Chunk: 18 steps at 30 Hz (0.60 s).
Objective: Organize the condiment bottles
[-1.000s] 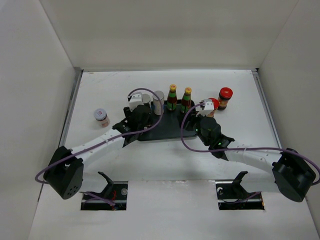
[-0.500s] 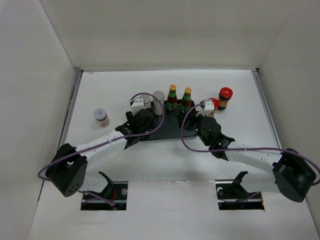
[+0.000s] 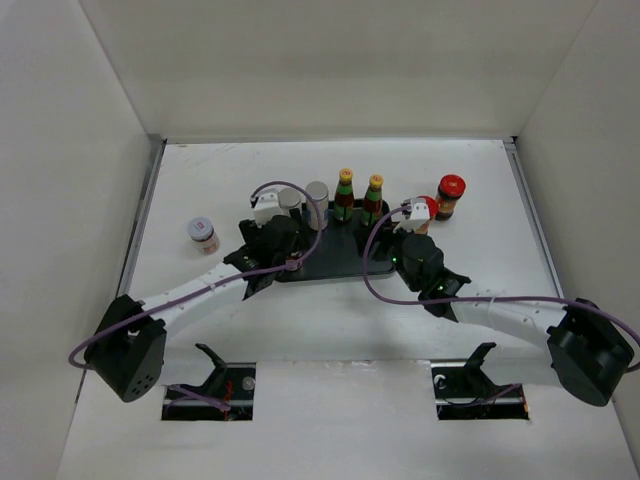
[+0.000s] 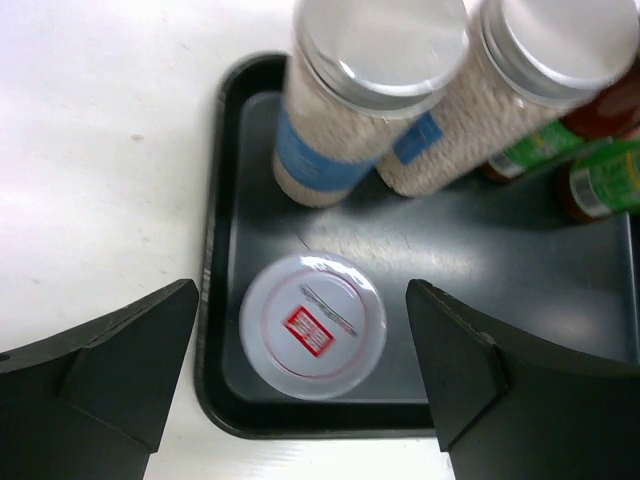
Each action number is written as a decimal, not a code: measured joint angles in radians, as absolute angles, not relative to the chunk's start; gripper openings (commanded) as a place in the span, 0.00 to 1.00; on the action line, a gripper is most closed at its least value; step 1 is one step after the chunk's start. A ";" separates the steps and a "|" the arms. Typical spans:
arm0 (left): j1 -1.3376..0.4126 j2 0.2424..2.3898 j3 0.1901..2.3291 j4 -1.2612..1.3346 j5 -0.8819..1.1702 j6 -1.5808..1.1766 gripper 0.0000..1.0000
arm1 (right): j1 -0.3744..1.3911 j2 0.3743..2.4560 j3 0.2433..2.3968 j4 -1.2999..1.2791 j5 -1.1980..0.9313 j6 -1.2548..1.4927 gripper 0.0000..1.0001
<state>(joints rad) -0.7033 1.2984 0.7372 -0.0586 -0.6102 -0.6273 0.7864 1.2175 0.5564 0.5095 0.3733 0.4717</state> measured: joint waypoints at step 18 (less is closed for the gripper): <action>-0.195 1.208 0.710 -0.047 -0.707 -0.664 0.89 | 0.786 1.237 0.556 0.509 0.372 0.472 0.73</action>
